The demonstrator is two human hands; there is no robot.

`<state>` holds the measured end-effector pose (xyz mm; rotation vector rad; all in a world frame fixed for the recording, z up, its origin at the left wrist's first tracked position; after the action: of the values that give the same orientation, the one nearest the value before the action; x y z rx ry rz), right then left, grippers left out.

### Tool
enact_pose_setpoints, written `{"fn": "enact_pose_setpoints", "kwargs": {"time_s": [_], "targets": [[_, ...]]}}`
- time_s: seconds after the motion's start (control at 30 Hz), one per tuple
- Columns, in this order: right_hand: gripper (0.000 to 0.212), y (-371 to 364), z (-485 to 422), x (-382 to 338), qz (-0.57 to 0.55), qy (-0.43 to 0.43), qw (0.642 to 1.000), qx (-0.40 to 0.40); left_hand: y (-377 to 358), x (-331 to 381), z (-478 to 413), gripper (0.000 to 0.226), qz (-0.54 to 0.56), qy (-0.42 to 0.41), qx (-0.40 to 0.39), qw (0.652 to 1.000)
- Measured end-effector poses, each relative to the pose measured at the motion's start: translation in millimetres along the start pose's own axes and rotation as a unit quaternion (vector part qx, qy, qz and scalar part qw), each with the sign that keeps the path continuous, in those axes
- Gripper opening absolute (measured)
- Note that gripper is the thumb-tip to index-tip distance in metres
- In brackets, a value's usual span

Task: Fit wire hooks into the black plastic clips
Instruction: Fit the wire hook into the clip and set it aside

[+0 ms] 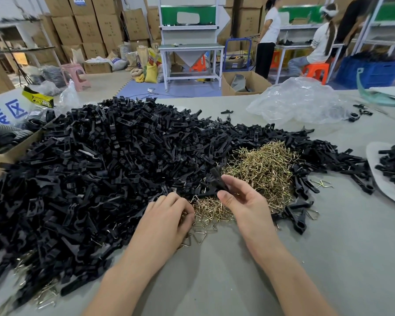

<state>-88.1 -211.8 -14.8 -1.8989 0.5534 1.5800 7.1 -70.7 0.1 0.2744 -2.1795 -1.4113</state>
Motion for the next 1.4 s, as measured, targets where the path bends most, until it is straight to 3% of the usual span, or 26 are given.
{"fn": "enact_pose_setpoints", "kwargs": {"time_s": [0.1, 0.23, 0.33, 0.63, 0.77, 0.87, 1.03, 1.23, 1.4], "targets": [[0.031, 1, 0, -2, 0.009, 0.001, 1.0, 0.004, 11, -5, 0, 0.009, 0.126, 0.045, 0.042, 0.99], [0.03, -2, 0, 0, 0.004, -0.005, 1.0, -0.014, 18, -17, 2, 0.016, 0.285, 0.111, 0.094, 0.947], [0.029, -6, 0, 6, -0.023, -0.027, 0.999, -0.036, 13, -25, 1, 0.026, 0.377, 0.144, 0.088, 0.911], [0.03, -29, 6, 20, -0.181, -0.118, 0.971, -0.103, 5, -22, 0, 0.024, 0.523, 0.161, 0.087, 0.833], [0.023, -43, 13, 18, -0.243, -0.144, 0.949, -0.142, 7, -14, 2, 0.019, 0.508, 0.153, 0.105, 0.841], [0.025, -41, 12, 16, -0.291, -0.155, 0.936, -0.127, 11, -11, 3, 0.018, 0.495, 0.149, 0.116, 0.848], [0.045, -29, 8, 23, -0.309, -0.174, 0.932, -0.069, 16, -9, 4, 0.022, 0.422, 0.128, 0.13, 0.888], [0.046, -27, 9, 23, -0.317, -0.171, 0.931, -0.052, 22, 9, 1, 0.027, 0.324, 0.036, 0.114, 0.939], [0.043, -27, 9, 20, -0.329, -0.163, 0.929, -0.051, 18, 6, 1, 0.031, 0.376, 0.039, 0.108, 0.919]]}}
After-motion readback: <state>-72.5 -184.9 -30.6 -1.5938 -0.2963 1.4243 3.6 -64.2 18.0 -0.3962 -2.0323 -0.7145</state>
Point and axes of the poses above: each hand's wrist, its own z-axis away from the middle knuckle, its own y-axis out of the back of the hand, x = y × z, the point moved 9 cm from there along -z, towards the middle knuckle, and after that the axes turned 1 degree about -x, right-handed, at the moved point
